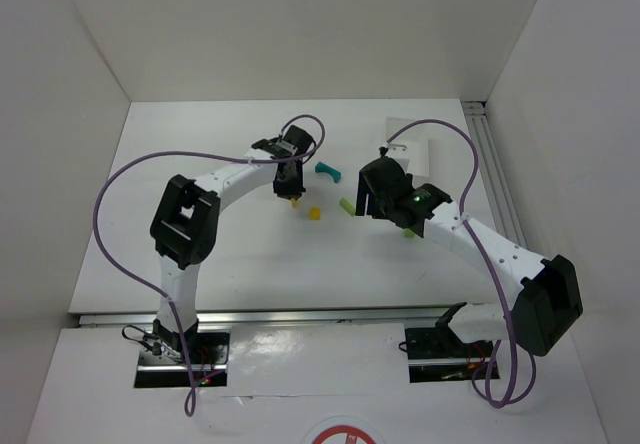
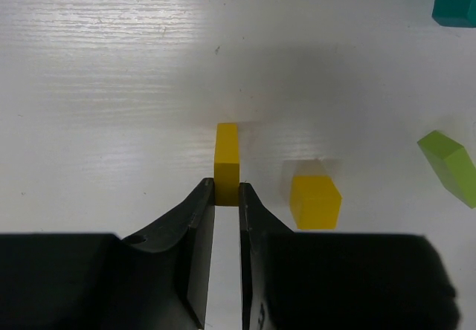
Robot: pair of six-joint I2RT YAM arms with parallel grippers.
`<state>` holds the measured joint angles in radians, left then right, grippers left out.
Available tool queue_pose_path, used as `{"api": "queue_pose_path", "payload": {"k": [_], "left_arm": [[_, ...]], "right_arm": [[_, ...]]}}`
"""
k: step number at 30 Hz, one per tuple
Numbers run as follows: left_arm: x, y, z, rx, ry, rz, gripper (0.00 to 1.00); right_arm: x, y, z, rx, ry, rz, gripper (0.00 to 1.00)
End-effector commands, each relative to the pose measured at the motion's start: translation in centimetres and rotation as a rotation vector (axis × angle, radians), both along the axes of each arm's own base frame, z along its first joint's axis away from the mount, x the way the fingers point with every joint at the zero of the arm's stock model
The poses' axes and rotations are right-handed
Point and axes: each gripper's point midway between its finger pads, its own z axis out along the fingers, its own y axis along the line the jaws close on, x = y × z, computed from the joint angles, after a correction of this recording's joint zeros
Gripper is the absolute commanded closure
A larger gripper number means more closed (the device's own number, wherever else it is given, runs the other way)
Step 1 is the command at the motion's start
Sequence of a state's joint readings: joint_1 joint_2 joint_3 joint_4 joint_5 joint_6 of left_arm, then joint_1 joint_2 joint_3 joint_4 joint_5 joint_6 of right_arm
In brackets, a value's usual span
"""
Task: Build the wood block tower
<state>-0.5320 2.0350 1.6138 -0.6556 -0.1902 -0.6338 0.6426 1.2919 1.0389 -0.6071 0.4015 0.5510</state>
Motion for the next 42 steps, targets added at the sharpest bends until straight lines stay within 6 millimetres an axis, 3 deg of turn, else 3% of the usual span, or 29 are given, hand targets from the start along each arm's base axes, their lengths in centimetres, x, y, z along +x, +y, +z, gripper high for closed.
{"api": "queue_pose_path", "payload": {"k": [1, 6, 22, 29, 37, 39, 42], "left_arm": [[-0.8, 0.1, 2.1, 0.005, -0.030, 0.018, 0.89], [-2.7, 0.3, 2.2, 0.108, -0.009, 0.051, 0.89], [-3.5, 0.2, 0.8, 0.130, 0.000, 0.098, 0.85], [-3.5, -0.2, 0.6, 0.108, 0.003, 0.092, 0.70], [-3.7, -0.4, 0.3, 0.100, 0.013, 0.068, 0.69], [-3.6, -0.5, 0.4, 0.093, -0.001, 0.060, 0.76], [-3.8, -0.8, 0.5, 0.073, 0.002, 0.053, 0.76]], "right_arm": [[0.0, -0.3, 0.0, -0.009, -0.002, -0.002, 0.24], [0.1, -0.1, 0.1, 0.002, -0.005, 0.004, 0.24], [-0.3, -0.4, 0.2, 0.002, -0.005, 0.004, 0.24], [-0.3, -0.4, 0.2, 0.002, -0.005, 0.004, 0.24], [0.0, -0.2, -0.1, -0.005, 0.005, 0.004, 0.24], [0.0, -0.2, -0.1, -0.005, 0.005, 0.004, 0.24], [0.0, -0.2, -0.1, -0.005, 0.005, 0.004, 0.24]]}}
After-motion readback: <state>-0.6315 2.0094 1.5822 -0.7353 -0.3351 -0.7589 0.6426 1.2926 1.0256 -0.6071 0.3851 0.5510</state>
